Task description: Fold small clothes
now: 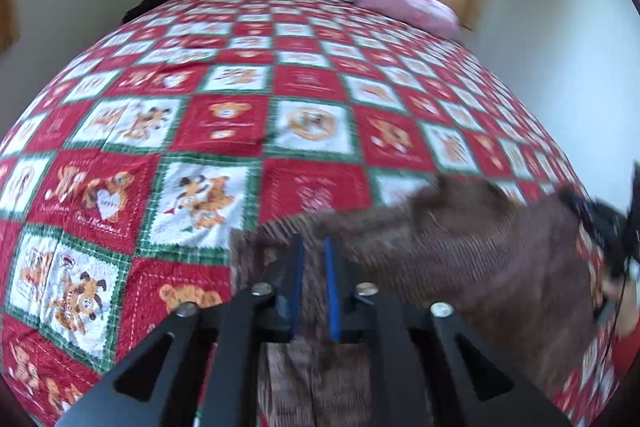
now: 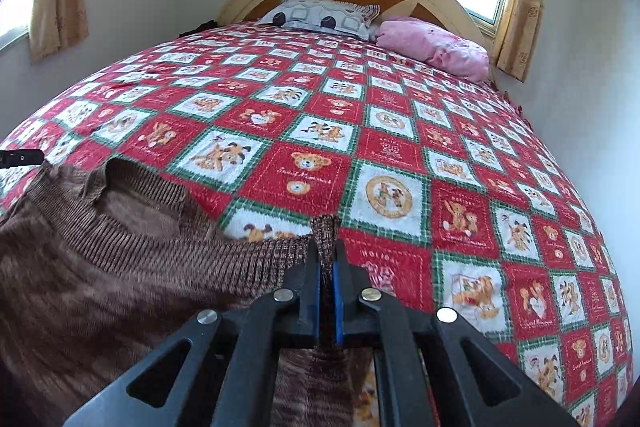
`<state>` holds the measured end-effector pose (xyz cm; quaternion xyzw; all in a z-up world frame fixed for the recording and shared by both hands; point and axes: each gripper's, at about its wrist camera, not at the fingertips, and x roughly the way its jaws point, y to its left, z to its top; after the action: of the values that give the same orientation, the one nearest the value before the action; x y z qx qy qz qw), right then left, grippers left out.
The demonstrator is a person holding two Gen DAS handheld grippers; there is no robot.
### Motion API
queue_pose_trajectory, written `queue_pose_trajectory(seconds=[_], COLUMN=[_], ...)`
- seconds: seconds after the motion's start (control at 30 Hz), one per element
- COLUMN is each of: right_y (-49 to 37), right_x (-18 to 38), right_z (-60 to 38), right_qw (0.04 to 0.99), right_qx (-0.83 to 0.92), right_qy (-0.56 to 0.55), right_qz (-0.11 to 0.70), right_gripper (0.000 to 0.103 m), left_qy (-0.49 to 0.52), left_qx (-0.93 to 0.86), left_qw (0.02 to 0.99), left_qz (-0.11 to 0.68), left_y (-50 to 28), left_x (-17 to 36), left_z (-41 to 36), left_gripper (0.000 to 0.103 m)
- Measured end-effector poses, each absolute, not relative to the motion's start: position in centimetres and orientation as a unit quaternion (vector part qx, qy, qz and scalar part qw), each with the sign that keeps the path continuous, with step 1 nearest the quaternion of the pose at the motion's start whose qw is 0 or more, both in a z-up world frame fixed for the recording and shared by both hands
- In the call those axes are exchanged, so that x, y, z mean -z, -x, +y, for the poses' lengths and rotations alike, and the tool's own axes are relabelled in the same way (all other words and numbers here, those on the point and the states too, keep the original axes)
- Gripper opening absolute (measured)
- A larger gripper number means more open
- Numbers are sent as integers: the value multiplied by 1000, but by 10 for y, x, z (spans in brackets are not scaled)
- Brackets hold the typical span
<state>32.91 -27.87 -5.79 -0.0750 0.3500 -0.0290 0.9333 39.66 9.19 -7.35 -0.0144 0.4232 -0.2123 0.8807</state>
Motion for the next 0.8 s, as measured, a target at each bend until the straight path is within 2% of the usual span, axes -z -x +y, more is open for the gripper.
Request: queue_pose_trajectory(seconds=[0.03, 0.1, 0.4, 0.47, 0.53, 0.63, 0.8], right_y=[-326, -323, -315, -315, -316, -315, -302], right_x=[57, 57, 69, 69, 69, 70, 49], right_z=[-280, -281, -276, -279, -281, -283, -282], right_qw=[934, 935, 930, 930, 931, 930, 942], right_qx=[27, 25, 22, 23, 24, 27, 23], right_qy=[70, 61, 64, 57, 52, 48, 43], right_qz=[349, 348, 361, 361, 362, 363, 333], right_gripper=[4, 4, 4, 4, 4, 4, 4], left_qy=[10, 0, 1, 14, 19, 22, 40], left_qx=[220, 219, 188, 192, 202, 202, 205], left_qw=[878, 873, 870, 869, 870, 874, 887], left_qz=[425, 436, 456, 456, 450, 441, 411], left_y=[-393, -392, -394, -394, -394, -392, -385], left_x=[74, 80, 102, 102, 102, 97, 76], left_z=[91, 87, 85, 86, 86, 83, 87], left_gripper=[41, 54, 56, 51, 17, 9, 9])
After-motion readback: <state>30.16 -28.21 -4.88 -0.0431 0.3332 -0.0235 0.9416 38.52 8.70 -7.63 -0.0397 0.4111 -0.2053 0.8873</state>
